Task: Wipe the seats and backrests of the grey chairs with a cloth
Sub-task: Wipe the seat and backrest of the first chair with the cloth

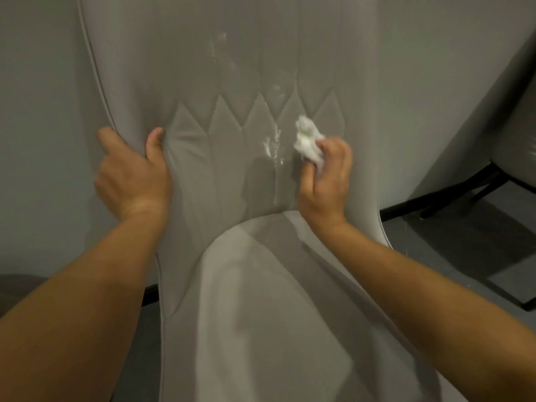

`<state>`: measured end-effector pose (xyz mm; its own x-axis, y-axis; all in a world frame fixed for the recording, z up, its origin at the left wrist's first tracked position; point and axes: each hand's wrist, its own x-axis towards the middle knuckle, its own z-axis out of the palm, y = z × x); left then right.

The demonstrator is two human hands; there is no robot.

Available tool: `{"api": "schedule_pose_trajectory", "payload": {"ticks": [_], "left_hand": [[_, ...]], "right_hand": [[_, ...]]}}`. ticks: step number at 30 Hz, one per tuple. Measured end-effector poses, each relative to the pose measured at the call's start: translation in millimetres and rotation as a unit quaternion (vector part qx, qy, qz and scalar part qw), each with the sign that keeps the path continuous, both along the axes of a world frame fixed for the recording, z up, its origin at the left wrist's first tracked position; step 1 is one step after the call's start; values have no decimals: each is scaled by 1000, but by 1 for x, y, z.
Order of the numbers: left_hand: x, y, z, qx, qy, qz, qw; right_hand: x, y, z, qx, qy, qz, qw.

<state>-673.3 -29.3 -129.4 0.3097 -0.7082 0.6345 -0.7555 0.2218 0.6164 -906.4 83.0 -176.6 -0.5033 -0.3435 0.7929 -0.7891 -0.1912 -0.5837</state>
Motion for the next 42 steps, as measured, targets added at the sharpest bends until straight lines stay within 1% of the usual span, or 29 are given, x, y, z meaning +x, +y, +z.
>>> {"api": "schedule_pose_trajectory", "payload": {"ticks": [1,2,4,5,6,9,13,14,16,19,21,22,23,24,28,31,33,36,37,39,41,42], "left_hand": [[0,0,0,2,-1,0,1000],[0,0,0,4,-2,1,1000],[0,1,1,2,0,5,1000],[0,1,0,2,0,5,1000],[-1,1,0,1,1,4,1000],[-1,1,0,-8,0,5,1000],[0,1,1,-7,-8,4,1000],[-1,1,1,-6,-8,4,1000],[-1,2,1,1,-3,5,1000],[-1,5,2,-5,2,-3,1000],[-1,3,3,-6,-1,-9,1000],[-1,4,3,-2,-3,-6,1000],[-1,4,3,-2,-1,-3,1000],[-2,5,3,-5,2,-2,1000],[-2,5,3,-6,-1,-18,1000],[-4,6,3,-14,2,-15,1000],[-4,5,3,-14,-4,-22,1000],[-4,3,2,-10,-6,-19,1000],[-4,3,2,-9,-6,-15,1000],[-4,4,3,-4,-6,-14,1000],[-3,5,4,-5,-4,-18,1000],[-3,5,4,-6,-3,-21,1000]], "right_hand": [[-3,-16,13,-11,41,-16,999],[-2,-32,21,14,88,-36,995],[5,-56,21,145,160,-74,974],[9,-65,16,200,172,-89,961],[13,-73,10,227,169,-96,954],[22,-88,2,222,147,-106,958],[15,-93,-11,205,173,-104,958],[19,-88,-23,202,164,-94,961],[42,-75,-53,206,105,-70,970],[79,-63,-87,258,4,-11,966],[87,-70,-87,267,-49,9,962],[89,-74,-81,254,-73,14,964],[89,-77,-73,231,-85,12,969],[89,-82,-63,209,-77,1,975],[79,-112,-23,182,8,-58,982],[65,-112,2,153,93,-69,981],[44,-120,39,106,147,-94,979],[30,-142,114,63,180,-136,972],[31,-146,130,64,204,-135,968],[31,-148,142,67,260,-128,955],[29,-146,135,69,333,-105,934],[28,-144,127,64,386,-85,916]]}}
